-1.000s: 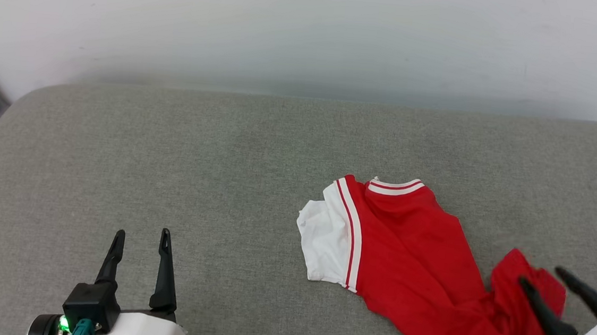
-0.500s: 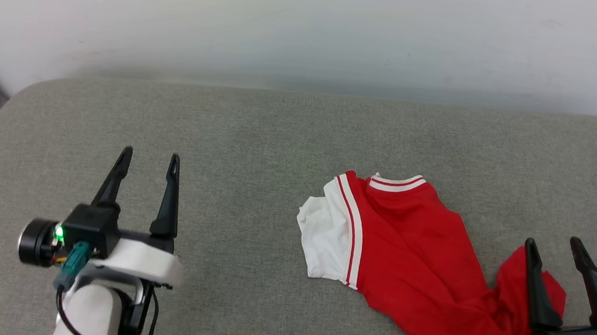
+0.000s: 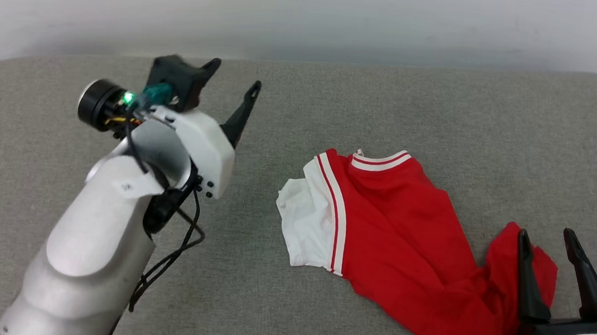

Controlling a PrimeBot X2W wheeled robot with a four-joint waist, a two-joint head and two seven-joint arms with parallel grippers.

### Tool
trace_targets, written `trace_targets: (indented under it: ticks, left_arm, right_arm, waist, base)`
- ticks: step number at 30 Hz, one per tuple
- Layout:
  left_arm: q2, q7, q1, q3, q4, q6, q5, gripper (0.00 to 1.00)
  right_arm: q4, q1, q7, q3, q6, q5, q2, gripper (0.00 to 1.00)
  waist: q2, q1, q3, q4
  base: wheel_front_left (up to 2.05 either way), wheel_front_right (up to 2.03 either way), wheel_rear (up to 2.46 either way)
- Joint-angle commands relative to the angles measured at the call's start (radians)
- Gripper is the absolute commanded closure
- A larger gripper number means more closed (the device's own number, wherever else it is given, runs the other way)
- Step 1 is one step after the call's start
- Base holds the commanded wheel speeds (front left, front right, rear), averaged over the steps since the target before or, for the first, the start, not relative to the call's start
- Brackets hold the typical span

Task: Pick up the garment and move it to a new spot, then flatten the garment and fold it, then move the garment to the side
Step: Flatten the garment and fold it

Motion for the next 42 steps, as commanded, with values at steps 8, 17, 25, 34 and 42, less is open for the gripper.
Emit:
trace_targets:
  ticks: [8, 17, 25, 34, 42]
  left_arm:
    - [0.143, 0.368, -0.220, -0.360, -0.021, -0.001, -0.309, 0.00]
    - [0.237, 0.612, -0.394, -0.710, -0.007, -0.001, -0.509, 0.00]
    - [0.265, 0.698, -0.444, -0.939, 0.059, -0.001, -0.589, 0.00]
    - [0.282, 0.603, -0.425, -0.965, 0.028, -0.001, -0.561, 1.00]
    - [0.425, 0.432, -0.398, -0.953, 0.040, -0.001, -0.620, 1.00]
  right_arm:
    - [0.007, -0.055, -0.019, 0.026, -0.001, -0.027, -0.006, 0.00]
    - [0.016, -0.111, -0.030, 0.055, -0.001, -0.039, -0.013, 0.00]
    - [0.043, -0.162, -0.042, 0.089, -0.001, -0.044, -0.006, 0.00]
    - [0.075, -0.153, -0.051, 0.076, -0.001, -0.056, -0.002, 0.00]
    - [0.078, -0.092, -0.053, 0.057, -0.001, -0.055, 0.000, 0.00]
  waist:
    - [0.0000, 0.0000, 0.071, -0.047]
    - [0.0000, 0.0000, 0.160, -0.101]
    - [0.0000, 0.0000, 0.223, -0.141]
    - [0.0000, 0.0000, 0.173, -0.107]
    - [0.0000, 0.0000, 0.067, -0.017]
  base:
    - [0.00, 0.00, 0.00]
    - [0.00, 0.00, 0.00]
    - [0.00, 0.00, 0.00]
    - [0.00, 0.00, 0.00]
    - [0.00, 0.00, 0.00]
